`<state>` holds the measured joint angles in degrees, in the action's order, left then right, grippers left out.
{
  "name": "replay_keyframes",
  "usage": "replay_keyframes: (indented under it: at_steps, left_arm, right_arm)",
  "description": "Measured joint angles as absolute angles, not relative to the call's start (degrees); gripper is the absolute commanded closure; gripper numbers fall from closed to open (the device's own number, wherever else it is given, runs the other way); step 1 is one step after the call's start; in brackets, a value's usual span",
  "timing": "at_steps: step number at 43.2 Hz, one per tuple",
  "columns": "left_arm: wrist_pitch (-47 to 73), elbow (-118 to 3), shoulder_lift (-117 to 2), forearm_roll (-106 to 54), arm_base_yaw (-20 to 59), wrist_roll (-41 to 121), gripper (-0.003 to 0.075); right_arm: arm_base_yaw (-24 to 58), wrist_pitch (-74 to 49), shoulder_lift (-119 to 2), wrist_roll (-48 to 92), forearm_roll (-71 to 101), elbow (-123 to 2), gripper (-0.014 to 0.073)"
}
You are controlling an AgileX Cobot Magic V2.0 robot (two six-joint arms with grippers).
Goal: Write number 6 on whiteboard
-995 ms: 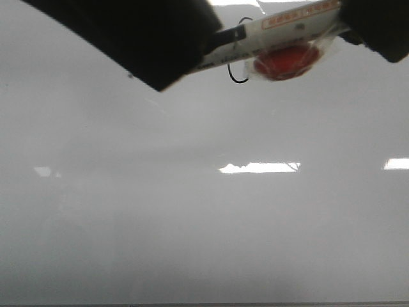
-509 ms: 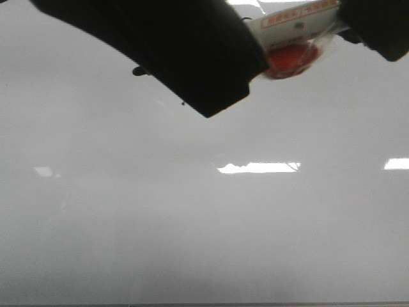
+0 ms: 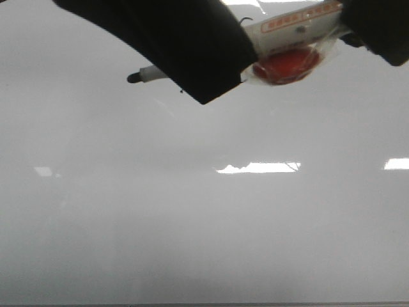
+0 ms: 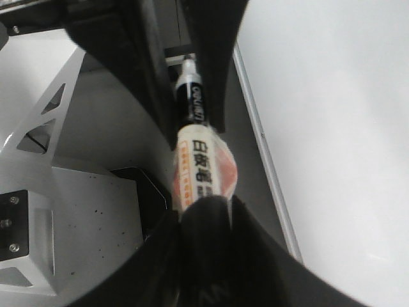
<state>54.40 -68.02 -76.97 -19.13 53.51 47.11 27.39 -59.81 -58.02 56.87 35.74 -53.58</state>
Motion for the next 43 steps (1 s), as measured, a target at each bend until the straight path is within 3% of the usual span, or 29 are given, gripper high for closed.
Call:
replay_keyframes:
  at_steps: [2, 7, 23, 33, 43]
  left_arm:
    - [54.5, -68.0, -77.0, -18.6, 53.5, 46.7, 0.0605]
    - [54.8, -68.0, -77.0, -14.2, 53.5, 42.6, 0.0605]
    - [64.5, -69.3, -75.7, 17.8, 52.4, 9.1, 0.0606]
    - [63.7, -68.4, -68.0, 22.8, 41.2, -1.8, 0.0606]
    - [50.9, -58.7, -56.8, 23.5, 23.5, -9.5, 0.0606]
  right_arm:
    - [27.4, -59.6, -58.0, 56.9, 35.7, -53.6, 0.0106]
    - [27.4, -59.5, -57.9, 56.9, 35.6, -53.6, 0.0013]
    - [17.9, -59.4, -53.5, 50.6, 30.3, -55.2, 0.0011]
    - [15.7, -59.7, -53.3, 50.3, 30.1, -55.2, 0.0011]
    - [15.6, -59.8, -53.3, 50.3, 30.1, -55.2, 0.0011]
